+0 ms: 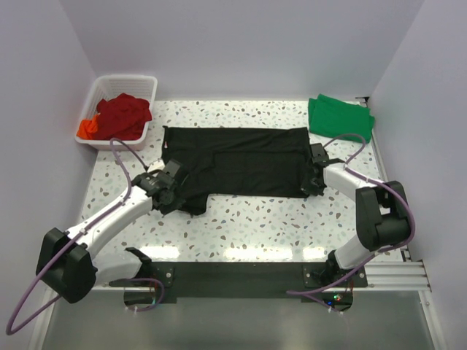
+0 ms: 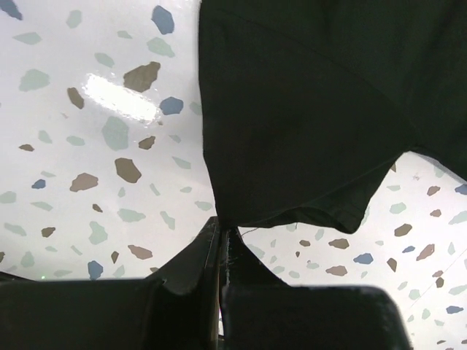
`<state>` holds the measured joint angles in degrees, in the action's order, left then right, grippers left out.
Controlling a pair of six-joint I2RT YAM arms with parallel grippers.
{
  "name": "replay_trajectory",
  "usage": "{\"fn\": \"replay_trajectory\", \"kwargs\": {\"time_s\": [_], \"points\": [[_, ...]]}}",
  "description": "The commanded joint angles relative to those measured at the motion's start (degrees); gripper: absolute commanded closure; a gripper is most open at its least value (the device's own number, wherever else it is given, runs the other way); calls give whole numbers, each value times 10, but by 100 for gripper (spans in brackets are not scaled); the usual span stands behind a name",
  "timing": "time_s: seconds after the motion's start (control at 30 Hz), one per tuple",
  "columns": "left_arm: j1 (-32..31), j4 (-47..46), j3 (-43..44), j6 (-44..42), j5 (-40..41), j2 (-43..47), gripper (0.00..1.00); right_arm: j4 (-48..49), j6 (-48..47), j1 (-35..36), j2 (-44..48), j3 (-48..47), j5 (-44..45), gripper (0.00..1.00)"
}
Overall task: Fold and stack the t-shirts
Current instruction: Fold the tshirt
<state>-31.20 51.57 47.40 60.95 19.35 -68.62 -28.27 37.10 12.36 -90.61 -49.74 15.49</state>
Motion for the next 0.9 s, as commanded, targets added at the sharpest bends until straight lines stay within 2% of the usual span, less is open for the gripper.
{"fn": "replay_trajectory", "kwargs": {"time_s": [0.0, 0.17, 0.37, 0.6, 0.77, 0.87], "points": [[-2, 42, 30, 33, 56, 42, 100, -33, 2, -1, 26, 9, 23, 100], [-2, 52, 35, 46, 77, 76, 100, -42, 0, -1, 52, 10, 20, 100], [-2, 38, 54, 34, 79, 60, 100, -58, -5, -1, 67, -13, 13, 100], [-2, 12, 94, 9, 67, -5, 100, -68, 0, -1, 47, -67, -3, 100], [-2, 41, 159, 10, 102, -87, 100, -78, 8, -1, 27, -101, -3, 100], [2, 28, 185, 1, 114, -115, 100, -81, 13, -1, 19, -119, 5, 100]]}}
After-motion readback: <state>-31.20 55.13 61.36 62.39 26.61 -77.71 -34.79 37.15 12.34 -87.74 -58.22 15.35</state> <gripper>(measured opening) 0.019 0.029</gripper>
